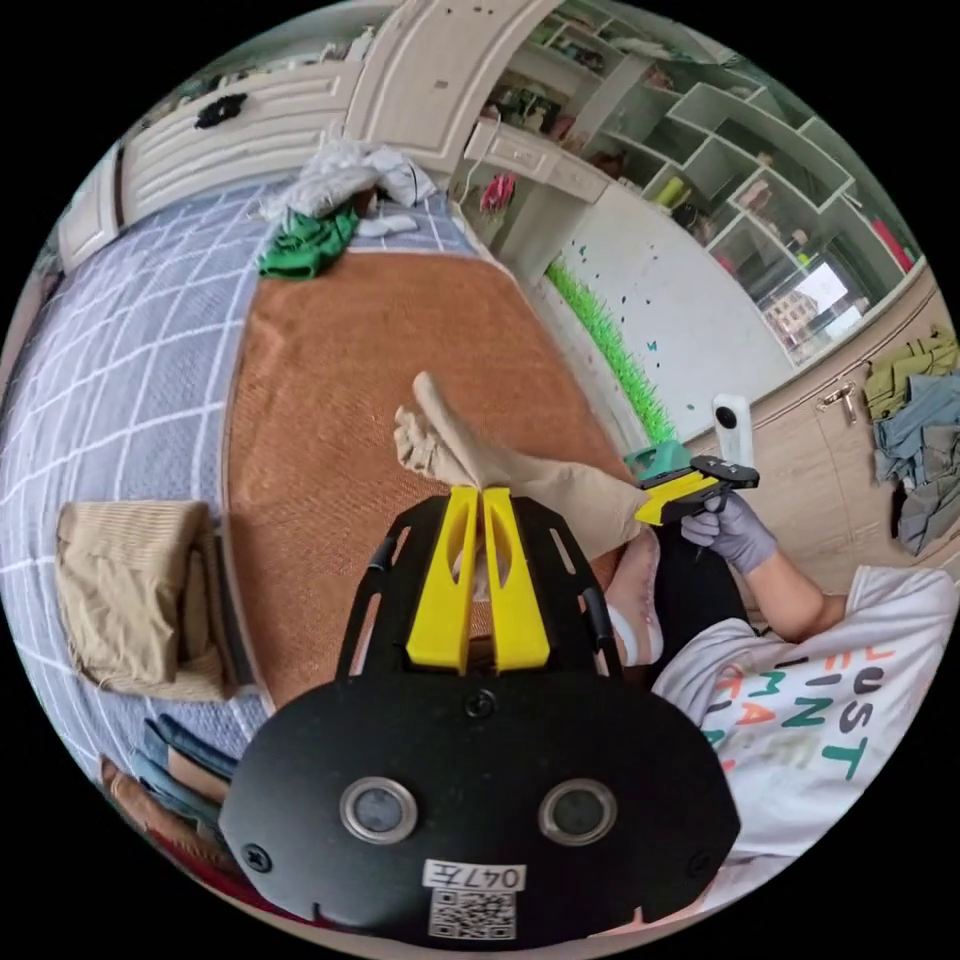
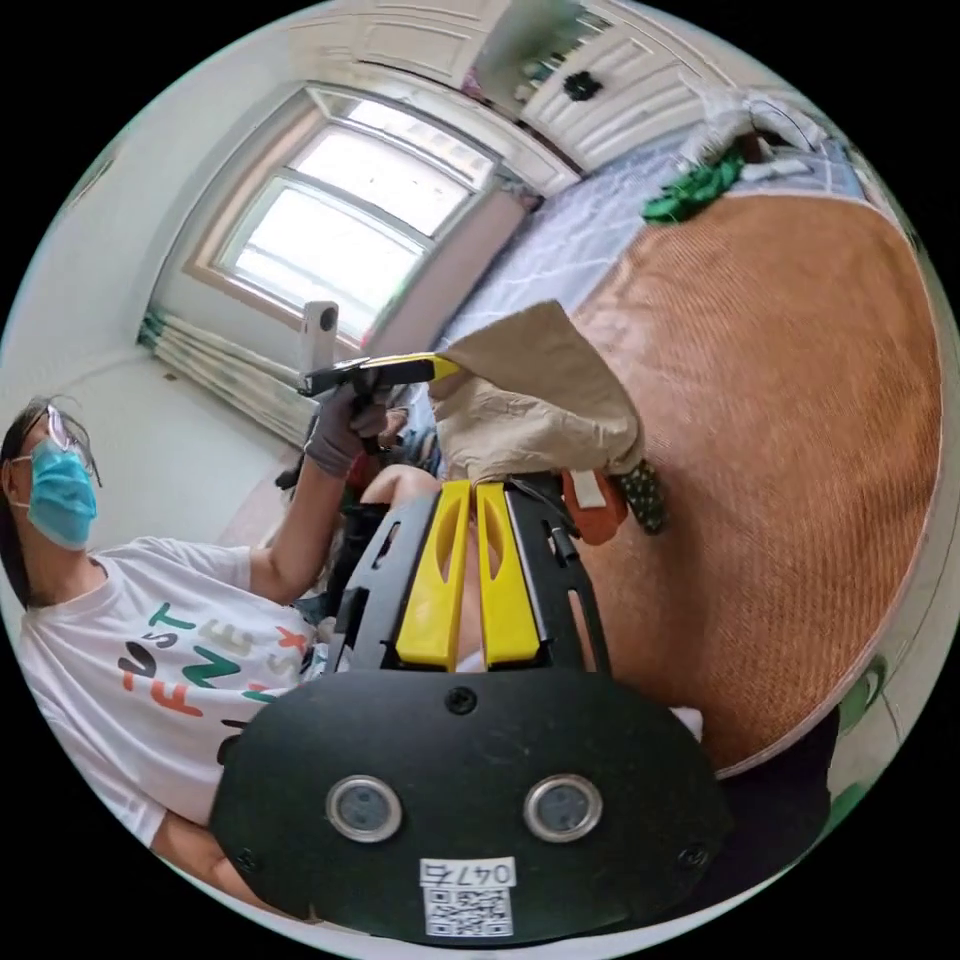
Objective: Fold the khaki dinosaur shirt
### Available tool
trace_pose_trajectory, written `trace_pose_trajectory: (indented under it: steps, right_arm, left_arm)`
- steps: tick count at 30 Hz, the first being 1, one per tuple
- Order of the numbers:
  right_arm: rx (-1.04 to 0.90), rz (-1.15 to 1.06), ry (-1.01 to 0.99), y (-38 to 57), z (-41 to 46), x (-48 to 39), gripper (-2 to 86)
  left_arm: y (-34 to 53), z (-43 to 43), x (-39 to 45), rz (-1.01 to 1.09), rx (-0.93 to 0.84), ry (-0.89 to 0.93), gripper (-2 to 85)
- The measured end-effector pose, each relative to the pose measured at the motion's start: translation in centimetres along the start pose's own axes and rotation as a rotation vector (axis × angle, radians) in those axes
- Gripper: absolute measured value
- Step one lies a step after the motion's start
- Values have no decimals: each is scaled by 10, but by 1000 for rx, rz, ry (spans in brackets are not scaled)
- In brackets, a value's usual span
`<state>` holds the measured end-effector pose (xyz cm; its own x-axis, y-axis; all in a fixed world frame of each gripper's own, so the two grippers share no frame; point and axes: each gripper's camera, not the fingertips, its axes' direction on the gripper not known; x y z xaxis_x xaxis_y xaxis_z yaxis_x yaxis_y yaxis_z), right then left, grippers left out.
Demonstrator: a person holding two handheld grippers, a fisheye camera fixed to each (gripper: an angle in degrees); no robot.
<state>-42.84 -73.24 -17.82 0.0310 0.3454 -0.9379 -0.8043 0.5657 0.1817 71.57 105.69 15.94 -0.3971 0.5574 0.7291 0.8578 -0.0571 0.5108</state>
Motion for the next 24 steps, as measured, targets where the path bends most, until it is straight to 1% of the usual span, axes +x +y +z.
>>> trace_pose_trajectory:
  steps: [2, 4, 5, 7, 8, 10, 11, 13, 14, 16, 17, 19, 20, 21, 22, 23, 24]
  right_arm:
    - [11, -79, -44, -11, 1, -31, -9]
    - [25, -204, -109, -31, 12, -81, -10]
    - [30, -237, -128, -38, 17, -95, -10]
    - [42, -384, -194, -69, 43, -158, -10]
    - [38, -432, -214, -77, 52, -176, -10]
    - [-12, -591, -309, -108, 93, -248, -9]
    - [-25, -616, -329, -113, 104, -265, -9]
    - [-86, -685, -367, -126, 152, -321, -5]
    - [-107, -690, -372, -127, 165, -332, -2]
    - [-190, -690, -413, -117, 218, -362, 25]
    - [-215, -689, -422, -112, 231, -367, 35]
    - [-370, -672, -436, -84, 278, -374, 68]
    - [-406, -668, -443, -76, 286, -373, 70]
    - [-460, -663, -454, -61, 297, -369, 73]
    - [-486, -658, -455, -49, 300, -363, 73]
    - [-488, -655, -456, -46, 299, -359, 71]
    - [-475, -648, -462, -43, 292, -350, 67]
  left_arm:
    - [51, -44, 18, -7, 67, -47, -10]
    - [124, -114, 47, -18, 160, -135, -10]
    - [144, -135, 56, -21, 185, -164, -10]
    - [230, -227, 96, -43, 284, -313, -10]
    - [253, -251, 106, -57, 304, -359, -10]
    - [351, -340, 142, -168, 345, -525, -9]
    - [375, -358, 148, -209, 337, -558, -9]
    - [477, -407, 157, -399, 287, -673, -7]
    - [503, -413, 154, -450, 269, -685, -7]
    - [613, -412, 133, -662, 225, -726, 3]
    - [640, -405, 125, -719, 194, -738, 8]
    - [746, -362, 95, -947, 50, -756, 45]
    - [771, -350, 92, -994, 26, -754, 54]
    - [813, -327, 94, -1055, 15, -733, 72]
    - [847, -311, 109, -1078, 82, -700, 78]
    - [861, -307, 121, -1082, 135, -688, 81]
    - [881, -301, 149, -1074, 252, -674, 80]
